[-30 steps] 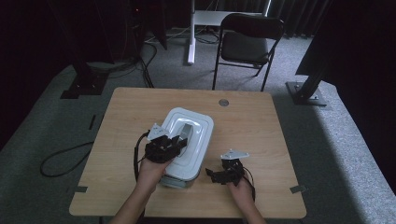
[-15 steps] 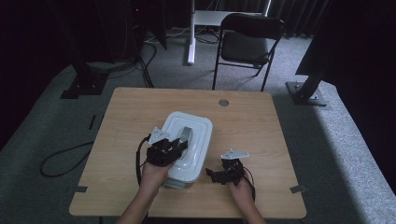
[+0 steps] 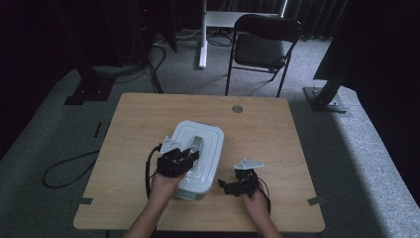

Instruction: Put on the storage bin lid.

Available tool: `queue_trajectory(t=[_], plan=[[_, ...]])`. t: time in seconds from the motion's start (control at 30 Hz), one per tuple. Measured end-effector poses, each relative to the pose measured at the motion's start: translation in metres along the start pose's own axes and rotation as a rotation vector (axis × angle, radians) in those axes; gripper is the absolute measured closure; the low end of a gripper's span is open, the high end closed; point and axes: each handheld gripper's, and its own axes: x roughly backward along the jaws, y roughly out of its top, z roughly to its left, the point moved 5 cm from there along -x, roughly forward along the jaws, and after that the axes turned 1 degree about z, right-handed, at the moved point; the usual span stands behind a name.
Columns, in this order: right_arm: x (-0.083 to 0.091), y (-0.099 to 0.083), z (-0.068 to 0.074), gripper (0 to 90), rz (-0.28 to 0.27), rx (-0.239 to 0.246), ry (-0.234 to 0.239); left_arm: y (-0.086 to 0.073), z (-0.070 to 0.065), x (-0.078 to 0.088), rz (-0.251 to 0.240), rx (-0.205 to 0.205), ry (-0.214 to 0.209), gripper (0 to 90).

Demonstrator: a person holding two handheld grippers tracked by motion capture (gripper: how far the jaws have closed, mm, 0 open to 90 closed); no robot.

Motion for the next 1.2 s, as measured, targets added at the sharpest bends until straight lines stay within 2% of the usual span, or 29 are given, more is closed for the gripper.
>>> queue_trajectory(t=[0.07, 0.1, 0.17, 0.27, 0.33, 0.43, 0.53, 0.57, 0.67, 0.8, 0.9, 1.0, 1.07, 1.2], plan=[[0.001, 0.0, 0.0, 13.3, -0.001, -0.002, 0.0, 0.0, 0.001, 0.0, 0.012, 0.002, -0.008, 66.0], [0.001, 0.0, -0.001, 13.3, 0.0, -0.002, -0.001, 0.001, 0.0, 0.0, 0.013, 0.001, -0.016, 58.7], [0.001, 0.0, -0.003, 13.3, -0.001, -0.004, -0.003, 0.002, -0.001, 0.001, 0.003, -0.016, -0.015, 49.6], [0.001, -0.001, -0.004, 13.3, -0.001, -0.012, -0.004, 0.006, -0.002, 0.005, 0.002, -0.03, -0.025, 39.6], [0.002, 0.0, -0.005, 13.3, -0.004, -0.015, -0.005, 0.008, -0.001, 0.007, 0.0, -0.033, -0.024, 35.3], [0.004, 0.0, -0.007, 13.3, -0.01, -0.019, -0.008, 0.007, 0.001, 0.009, 0.037, -0.065, -0.028, 28.0], [0.005, 0.0, -0.008, 13.3, -0.012, -0.02, -0.013, 0.007, 0.005, 0.011, 0.042, -0.061, -0.024, 25.2], [0.005, -0.001, -0.008, 13.3, -0.012, -0.023, -0.013, 0.006, 0.006, 0.011, 0.045, -0.067, -0.014, 19.8], [0.006, -0.001, -0.01, 13.3, -0.015, -0.021, -0.016, 0.005, 0.009, 0.014, 0.051, -0.092, -0.02, 18.4], [0.007, -0.002, -0.011, 13.3, -0.013, -0.024, -0.02, 0.005, 0.011, 0.018, 0.05, -0.114, -0.023, 10.5], [0.008, -0.002, -0.013, 13.3, -0.015, -0.028, -0.023, 0.006, 0.014, 0.02, 0.033, -0.104, -0.03, 9.3], [0.009, -0.003, -0.014, 13.3, -0.019, -0.033, -0.029, 0.008, 0.016, 0.024, 0.01, -0.114, -0.034, 9.4], [0.011, -0.003, -0.015, 13.3, -0.03, -0.038, -0.034, 0.008, 0.018, 0.026, 0.004, -0.13, -0.028, 9.4], [0.013, -0.004, -0.017, 13.3, -0.036, -0.039, -0.04, 0.009, 0.022, 0.029, -0.007, -0.129, -0.016, 9.4]])
